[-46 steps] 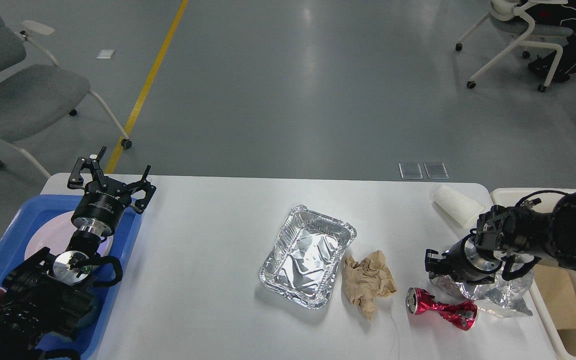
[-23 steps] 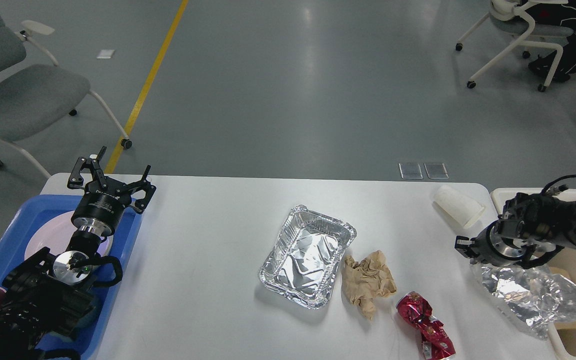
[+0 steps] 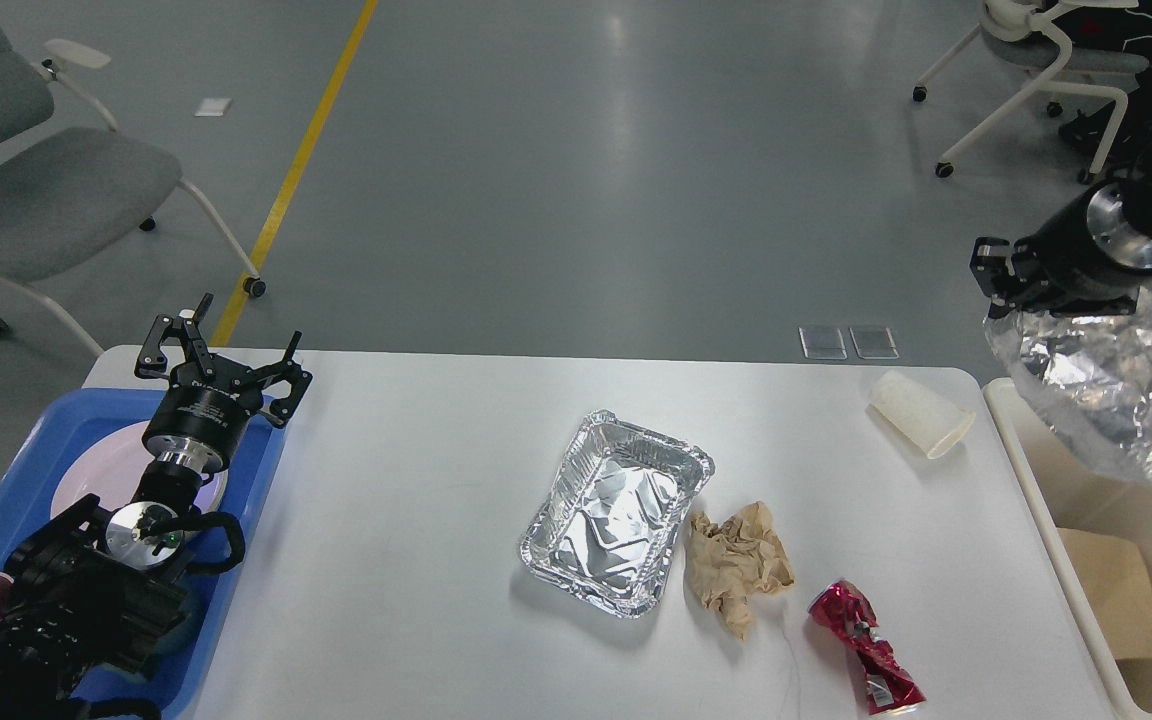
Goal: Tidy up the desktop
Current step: 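Grasp the crumpled foil and lift it over the white bin, then drop the foil into the bin and raise the right gripper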
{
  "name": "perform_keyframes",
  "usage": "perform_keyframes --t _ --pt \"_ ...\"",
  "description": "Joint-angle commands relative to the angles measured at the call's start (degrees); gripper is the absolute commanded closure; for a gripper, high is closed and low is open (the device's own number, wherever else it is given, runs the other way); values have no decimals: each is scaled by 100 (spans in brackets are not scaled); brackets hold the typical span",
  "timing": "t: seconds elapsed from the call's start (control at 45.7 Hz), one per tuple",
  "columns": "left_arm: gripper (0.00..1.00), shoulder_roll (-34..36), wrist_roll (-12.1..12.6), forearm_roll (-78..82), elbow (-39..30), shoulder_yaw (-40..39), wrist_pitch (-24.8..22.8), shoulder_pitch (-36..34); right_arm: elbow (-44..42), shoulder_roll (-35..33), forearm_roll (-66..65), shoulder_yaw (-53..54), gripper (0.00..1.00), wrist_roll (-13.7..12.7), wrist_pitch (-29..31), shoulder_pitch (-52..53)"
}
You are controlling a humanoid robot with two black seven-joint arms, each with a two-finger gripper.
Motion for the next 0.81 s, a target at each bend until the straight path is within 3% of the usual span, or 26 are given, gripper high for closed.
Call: perform_keyframes --t 0.0,0.153,0.35,0.438,0.635,0.788 --pt "4 0 0 0 -5 -3 4 0 -19 19 1 -1 100 -1 601 779" --pt "4 0 0 0 4 -3 4 0 -19 115 1 8 100 -1 1111 1299" --pt "4 0 0 0 -5 5 4 0 -229 28 -17 -71 100 -10 770 1054" --pt "4 0 0 0 4 5 4 0 -440 -314 -26 -133 100 -19 59 229" --pt "4 0 0 0 -5 -3 4 0 -696 -974 44 -133 100 -19 -2402 -1582" --pt "4 0 0 0 -5 -3 4 0 -818 -1194 97 51 100 -10 -3230 -2664"
